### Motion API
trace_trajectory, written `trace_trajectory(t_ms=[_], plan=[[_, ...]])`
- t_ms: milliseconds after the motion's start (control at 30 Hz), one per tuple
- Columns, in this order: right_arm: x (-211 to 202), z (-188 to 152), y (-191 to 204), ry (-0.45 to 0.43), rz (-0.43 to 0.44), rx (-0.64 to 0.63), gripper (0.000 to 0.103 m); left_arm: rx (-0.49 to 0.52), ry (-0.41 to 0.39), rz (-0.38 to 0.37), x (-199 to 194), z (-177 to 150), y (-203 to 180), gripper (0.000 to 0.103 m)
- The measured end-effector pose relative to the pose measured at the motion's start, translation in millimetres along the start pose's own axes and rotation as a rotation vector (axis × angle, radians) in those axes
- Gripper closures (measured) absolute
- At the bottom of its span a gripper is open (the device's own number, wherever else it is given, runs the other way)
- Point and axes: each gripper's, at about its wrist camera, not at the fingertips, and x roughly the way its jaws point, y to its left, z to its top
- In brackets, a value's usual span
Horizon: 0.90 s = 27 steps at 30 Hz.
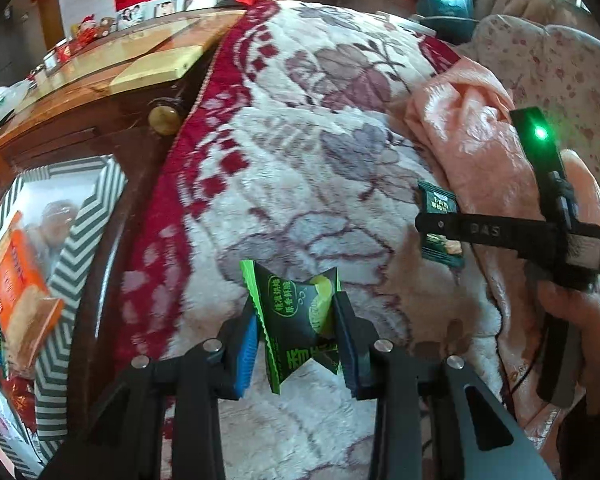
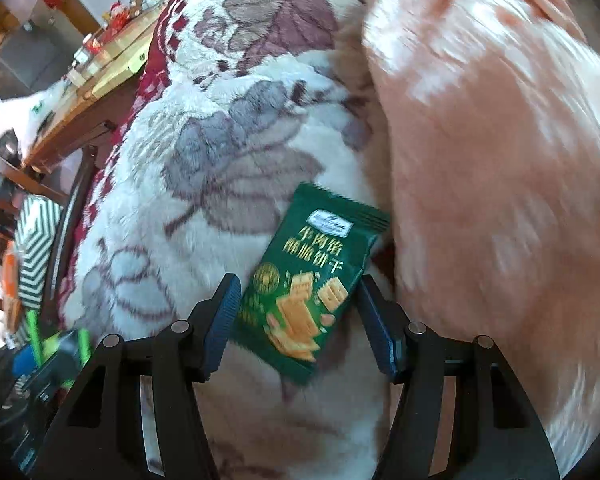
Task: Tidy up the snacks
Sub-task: 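Grasp the light-green packet with the left tool while the right grasps the dark-green biscuit packet, then carry both green packets over the striped tray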
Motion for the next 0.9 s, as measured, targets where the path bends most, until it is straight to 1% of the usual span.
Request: trace_trajectory(t_ms=[100,200,233,267,300,333,600,733,900], plan=[[8.5,6.4,10.5,0.003,-0.055,-0.06,0.041,-0.022,0.001,-0.003,1.7,-0.4,6.5,0.066],[8.6,4.2,14.4,-0.016,-0.063,-0.147,0.042,-0.028,0.004,-0.007,3.7,-1.8,8.5,0.066],[7.8,2.8,13.0,-0.016,-0.058,-0.162,0.048,-0.031,0.006,-0.011,3.8,-2.5,8.7,0.066],[6.5,1.9,10.8,-0.012,-0.047,-0.17,0.055,-0.033,0.005,-0.014,3.1,-2.9,8.8,0.066],[4.3,1.6,9.0,-0.008,-0.037,-0.168,0.058,-0.034,0.002,-0.015,1.5,-3.2,8.8,0.066],[0.1,0.8,8.1,-0.004,-0.03,-0.174,0.06,-0.035,-0.002,-0.017,-0.7,-3.4,9.0,0.066],[-30.4,-26.6,24.0,-0.029,0.004,-0.234,0.06,-0.039,-0.037,-0.004,-24.3,-8.3,14.5,0.066],[-45.1,-45.4,42.9,-0.041,0.029,-0.266,0.06,-0.051,-0.052,0.007,-36.9,-14.9,21.6,0.066],[-56.5,-61.8,69.1,-0.056,0.06,-0.303,0.06,-0.063,-0.074,0.044,-51.6,-23.3,32.0,0.066]])
